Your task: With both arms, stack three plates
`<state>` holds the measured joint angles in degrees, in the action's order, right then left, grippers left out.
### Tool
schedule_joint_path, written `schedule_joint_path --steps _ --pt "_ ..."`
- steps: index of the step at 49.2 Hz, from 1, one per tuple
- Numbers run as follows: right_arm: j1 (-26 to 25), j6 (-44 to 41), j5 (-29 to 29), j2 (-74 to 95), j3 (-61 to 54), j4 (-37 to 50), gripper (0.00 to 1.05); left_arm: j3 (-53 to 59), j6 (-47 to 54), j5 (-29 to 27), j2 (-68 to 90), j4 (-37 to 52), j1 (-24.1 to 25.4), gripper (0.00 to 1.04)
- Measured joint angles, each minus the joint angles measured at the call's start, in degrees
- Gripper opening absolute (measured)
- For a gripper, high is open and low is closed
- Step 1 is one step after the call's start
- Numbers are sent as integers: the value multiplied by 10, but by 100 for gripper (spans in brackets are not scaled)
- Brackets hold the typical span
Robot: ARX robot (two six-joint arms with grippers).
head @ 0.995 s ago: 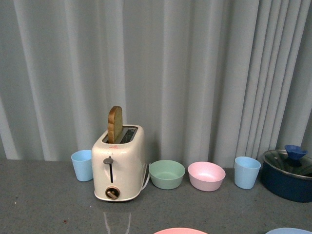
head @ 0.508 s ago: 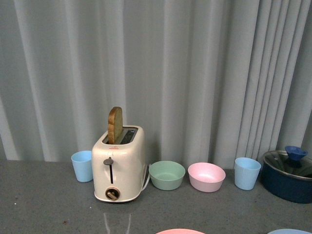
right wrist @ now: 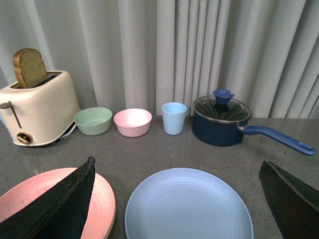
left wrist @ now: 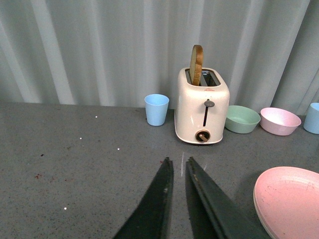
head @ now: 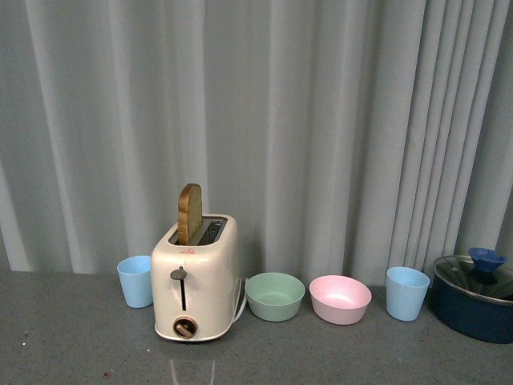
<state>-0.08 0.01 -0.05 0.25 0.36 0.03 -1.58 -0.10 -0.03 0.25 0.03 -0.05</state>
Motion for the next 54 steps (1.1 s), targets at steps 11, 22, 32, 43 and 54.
schedule_joint_path --steps 11,22,32,43,54 --pt "0 0 0 0 0 0 97 0 0 0 0 0 0 56" --pt "34 6 147 54 27 -38 97 0 1 0 0 0 0 100" --pt "-74 -17 162 303 122 143 97 0 0 0 0 0 0 98" --pt "-190 -15 46 611 293 212 97 0 0 0 -1 0 0 98" --pt "-250 -18 -5 864 463 87 97 0 0 0 -1 0 0 98"
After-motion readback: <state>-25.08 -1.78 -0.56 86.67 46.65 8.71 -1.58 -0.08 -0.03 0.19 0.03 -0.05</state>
